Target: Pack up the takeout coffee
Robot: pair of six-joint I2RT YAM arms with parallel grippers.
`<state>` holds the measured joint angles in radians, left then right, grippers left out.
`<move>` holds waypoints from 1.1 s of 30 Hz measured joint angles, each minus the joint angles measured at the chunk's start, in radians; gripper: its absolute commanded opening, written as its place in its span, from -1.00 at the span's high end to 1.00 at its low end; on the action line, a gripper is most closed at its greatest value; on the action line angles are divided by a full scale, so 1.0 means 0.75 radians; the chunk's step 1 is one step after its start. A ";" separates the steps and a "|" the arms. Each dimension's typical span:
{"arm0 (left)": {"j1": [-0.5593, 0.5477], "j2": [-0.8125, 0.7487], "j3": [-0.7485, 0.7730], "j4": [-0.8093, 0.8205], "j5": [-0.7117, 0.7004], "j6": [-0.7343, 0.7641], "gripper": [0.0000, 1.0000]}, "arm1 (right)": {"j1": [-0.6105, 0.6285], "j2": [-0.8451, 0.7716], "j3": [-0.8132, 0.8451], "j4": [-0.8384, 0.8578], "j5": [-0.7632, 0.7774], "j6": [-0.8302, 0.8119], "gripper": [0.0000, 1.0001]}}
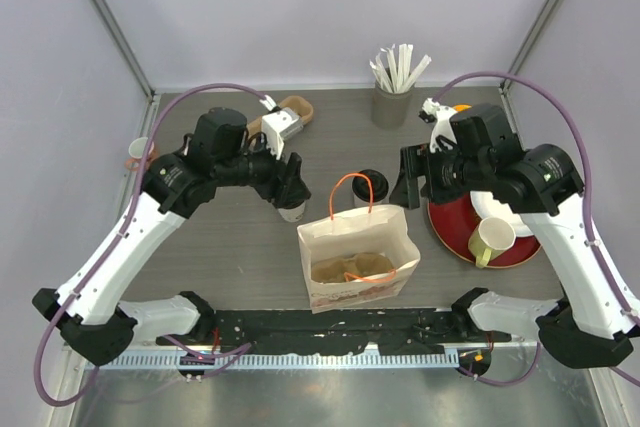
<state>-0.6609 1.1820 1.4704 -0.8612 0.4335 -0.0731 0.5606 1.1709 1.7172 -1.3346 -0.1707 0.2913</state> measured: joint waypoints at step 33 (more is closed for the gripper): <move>0.088 -0.120 -0.168 0.046 -0.170 0.033 -0.31 | 0.027 0.207 -0.002 -0.051 0.073 -0.177 0.98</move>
<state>-0.5949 1.0924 1.3441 -0.8265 0.3058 -0.0483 0.5808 1.3258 1.7161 -1.3727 -0.1158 0.1585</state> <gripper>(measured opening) 0.652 0.028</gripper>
